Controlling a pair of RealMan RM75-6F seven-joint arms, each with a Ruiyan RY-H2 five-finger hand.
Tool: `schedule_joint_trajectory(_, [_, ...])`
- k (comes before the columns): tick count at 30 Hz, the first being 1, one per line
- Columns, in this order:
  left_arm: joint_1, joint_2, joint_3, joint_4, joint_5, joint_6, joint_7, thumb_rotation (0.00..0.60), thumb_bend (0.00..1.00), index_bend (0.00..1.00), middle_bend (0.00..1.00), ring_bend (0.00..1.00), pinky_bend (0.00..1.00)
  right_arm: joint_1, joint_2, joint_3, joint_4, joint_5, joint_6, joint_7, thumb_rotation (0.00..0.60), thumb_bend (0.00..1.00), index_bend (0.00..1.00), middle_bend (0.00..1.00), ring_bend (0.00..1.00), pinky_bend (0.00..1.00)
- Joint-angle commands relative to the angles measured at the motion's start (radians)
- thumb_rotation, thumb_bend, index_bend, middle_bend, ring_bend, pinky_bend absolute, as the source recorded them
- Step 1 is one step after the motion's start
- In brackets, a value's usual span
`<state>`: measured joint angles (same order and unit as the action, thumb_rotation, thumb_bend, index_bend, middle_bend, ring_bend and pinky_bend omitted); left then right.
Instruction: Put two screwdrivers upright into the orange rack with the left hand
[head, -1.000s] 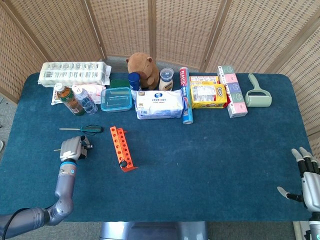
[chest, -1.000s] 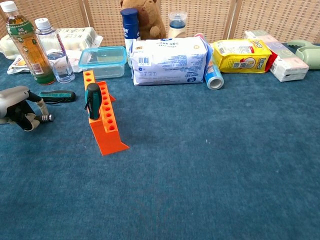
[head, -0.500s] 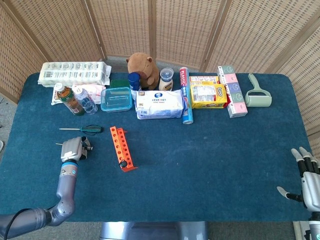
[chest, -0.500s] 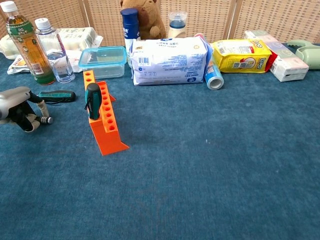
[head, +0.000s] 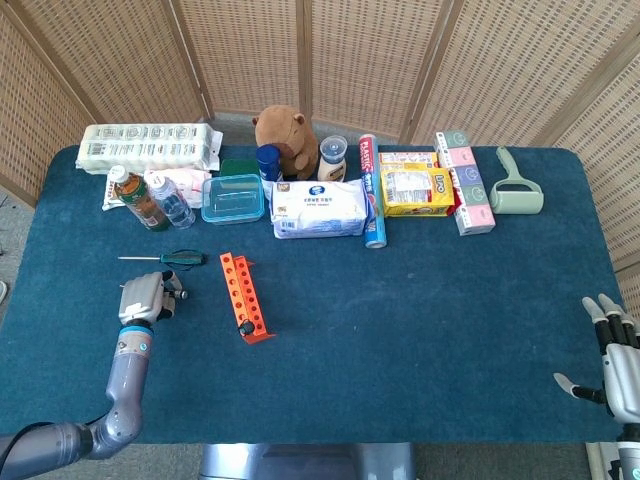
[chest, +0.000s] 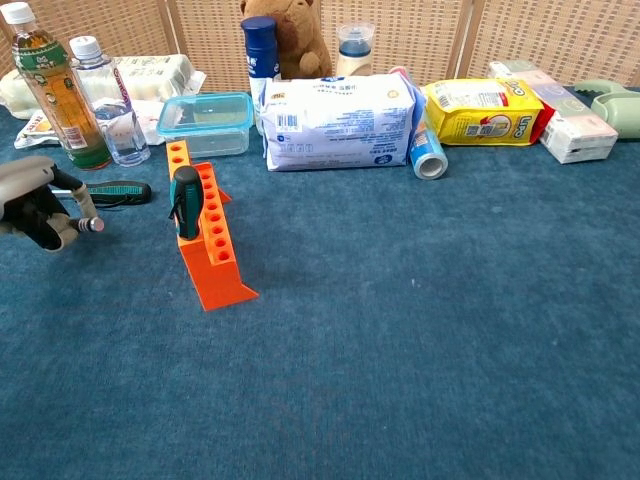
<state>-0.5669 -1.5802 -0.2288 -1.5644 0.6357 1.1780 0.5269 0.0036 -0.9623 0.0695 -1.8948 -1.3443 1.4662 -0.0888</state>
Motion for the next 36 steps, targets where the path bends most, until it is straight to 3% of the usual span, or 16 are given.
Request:
schedule_joint_trajectory(1, [0.014,0.031,0.006,-0.044,0.035,0.014,-0.019,0.600,0.56,0.50,0.84,0.87,0.95,0.000,-0.001,-0.001,-0.001,0.000,-0.001,-0.001,0.600,0.00,0.02,0.00,0.00,0.05])
schedule_joint_trajectory(17, [0.095,0.213,0.029,-0.333,0.241,0.084,-0.151,0.600,0.56,0.50,0.84,0.87,0.95,0.001,-0.004,-0.001,0.000,0.002,0.000,-0.009,0.600,0.00,0.02,0.00,0.00,0.05])
schedule_joint_trajectory(36, [0.164,0.358,0.051,-0.496,0.413,0.100,-0.313,0.600,0.56,0.50,0.84,0.87,0.95,0.004,-0.010,0.000,0.001,0.010,-0.005,-0.023,0.600,0.00,0.02,0.00,0.00,0.05])
